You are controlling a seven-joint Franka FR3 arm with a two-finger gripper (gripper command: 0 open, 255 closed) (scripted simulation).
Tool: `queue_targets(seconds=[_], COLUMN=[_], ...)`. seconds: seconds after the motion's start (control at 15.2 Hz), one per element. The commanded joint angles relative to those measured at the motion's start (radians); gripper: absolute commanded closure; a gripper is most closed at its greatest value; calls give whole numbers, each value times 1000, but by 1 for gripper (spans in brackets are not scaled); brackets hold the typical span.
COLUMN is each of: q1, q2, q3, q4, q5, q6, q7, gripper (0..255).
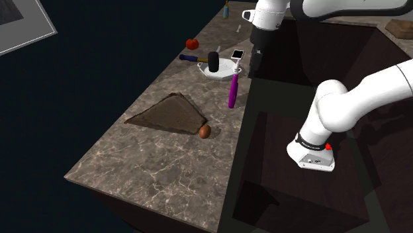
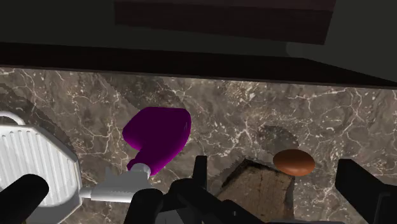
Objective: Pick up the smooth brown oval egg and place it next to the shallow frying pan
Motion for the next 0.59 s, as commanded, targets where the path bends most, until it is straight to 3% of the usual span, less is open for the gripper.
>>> queue_targets(seconds=[0.0,0.53], q1=[0,96], q2=[0,127], q3=[0,-4], q4=[0,-155], q5=[0,8], q6=[0,347], q7=[0,-203], gripper=[0,0])
